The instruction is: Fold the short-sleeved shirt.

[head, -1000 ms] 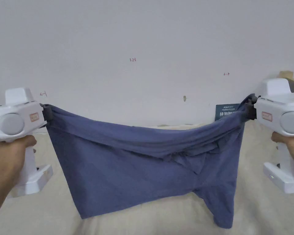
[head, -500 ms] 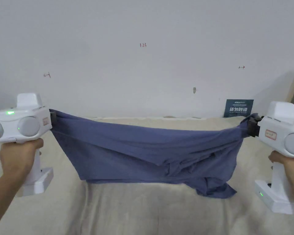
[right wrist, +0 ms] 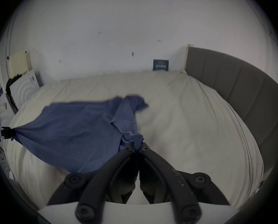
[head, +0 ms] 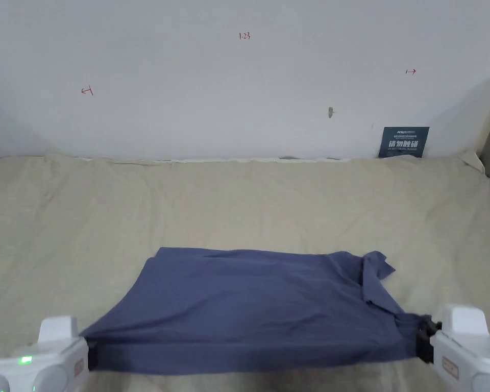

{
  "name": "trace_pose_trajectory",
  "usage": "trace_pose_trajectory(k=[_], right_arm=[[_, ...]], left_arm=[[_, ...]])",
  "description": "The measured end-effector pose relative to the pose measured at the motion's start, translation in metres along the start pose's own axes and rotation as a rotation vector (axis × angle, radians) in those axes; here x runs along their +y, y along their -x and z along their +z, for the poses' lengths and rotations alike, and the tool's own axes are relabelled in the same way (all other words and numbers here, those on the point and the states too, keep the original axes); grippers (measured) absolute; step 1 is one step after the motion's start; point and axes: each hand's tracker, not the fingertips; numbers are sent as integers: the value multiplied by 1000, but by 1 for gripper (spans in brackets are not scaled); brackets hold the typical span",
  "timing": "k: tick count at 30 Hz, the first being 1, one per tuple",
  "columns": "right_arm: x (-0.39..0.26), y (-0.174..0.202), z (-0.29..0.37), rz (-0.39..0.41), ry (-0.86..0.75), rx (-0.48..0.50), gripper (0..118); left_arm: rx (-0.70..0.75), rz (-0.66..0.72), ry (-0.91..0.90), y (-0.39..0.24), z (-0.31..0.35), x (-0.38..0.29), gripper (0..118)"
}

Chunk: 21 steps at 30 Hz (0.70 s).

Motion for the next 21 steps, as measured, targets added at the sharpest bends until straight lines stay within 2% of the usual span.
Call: trace_pose_trajectory(k=[6,9,14,18,19,20,21], right_arm=[[-78,1,34,-20,111,-23,5],[-112,2,46,-17,197,-42,5],[-154,0,43,-46,329,-38,5],[-150,8,47,-25,308,-50,6],[-145,7,48,-27,311,-50,11],[-138,6,50,-39,309,-48,18],[-132,5,56,-53,276,-31,24]], left_arm=[[5,-63,70,16,47,-83,6],[18,-96,119,34,48,-117,6],[11,-77,199,48,55,-131,6],[18,-64,237,36,63,-123,6],[18,-68,242,33,62,-121,7],[18,-67,240,32,63,-118,14],[12,-51,237,31,66,-111,30]])
